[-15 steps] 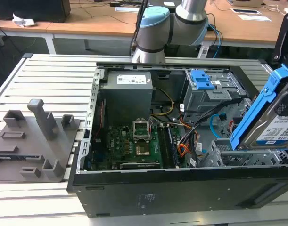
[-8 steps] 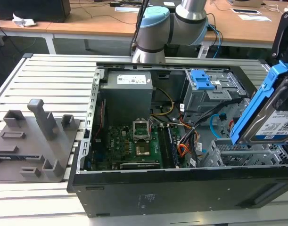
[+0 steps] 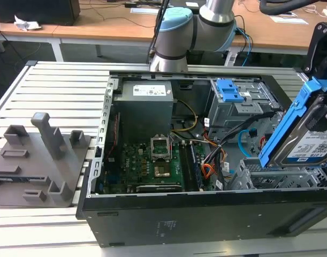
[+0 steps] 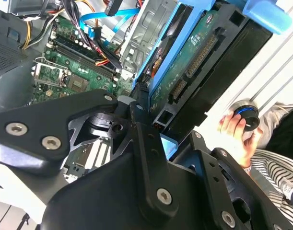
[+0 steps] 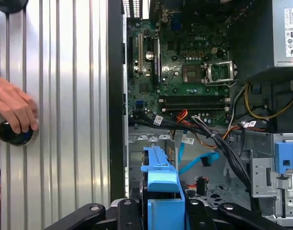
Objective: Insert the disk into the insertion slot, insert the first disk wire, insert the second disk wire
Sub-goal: 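Insert the disk into the insertion slot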
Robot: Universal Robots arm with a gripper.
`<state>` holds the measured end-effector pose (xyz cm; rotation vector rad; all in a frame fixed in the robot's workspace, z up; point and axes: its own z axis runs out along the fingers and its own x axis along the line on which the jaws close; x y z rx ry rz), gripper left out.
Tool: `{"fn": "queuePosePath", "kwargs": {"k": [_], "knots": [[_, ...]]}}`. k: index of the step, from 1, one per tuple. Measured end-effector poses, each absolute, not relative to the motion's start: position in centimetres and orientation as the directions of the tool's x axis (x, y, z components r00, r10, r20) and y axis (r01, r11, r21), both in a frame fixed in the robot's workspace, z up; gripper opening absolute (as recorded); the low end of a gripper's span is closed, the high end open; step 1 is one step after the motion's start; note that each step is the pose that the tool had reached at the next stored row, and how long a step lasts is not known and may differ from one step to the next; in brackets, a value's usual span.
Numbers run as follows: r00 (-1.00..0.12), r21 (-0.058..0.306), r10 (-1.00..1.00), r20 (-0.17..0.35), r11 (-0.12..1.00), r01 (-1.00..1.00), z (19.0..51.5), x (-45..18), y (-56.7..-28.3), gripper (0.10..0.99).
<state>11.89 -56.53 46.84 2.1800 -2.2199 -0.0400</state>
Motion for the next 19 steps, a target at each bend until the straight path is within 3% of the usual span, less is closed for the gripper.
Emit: {"fn": "queuePosePath", "kwargs": {"k": [19], "knots": [[-0.017,0.039,-1.000,0.003,0.017,-0.999,44.2,11.8,-55.3,0.365]]}}
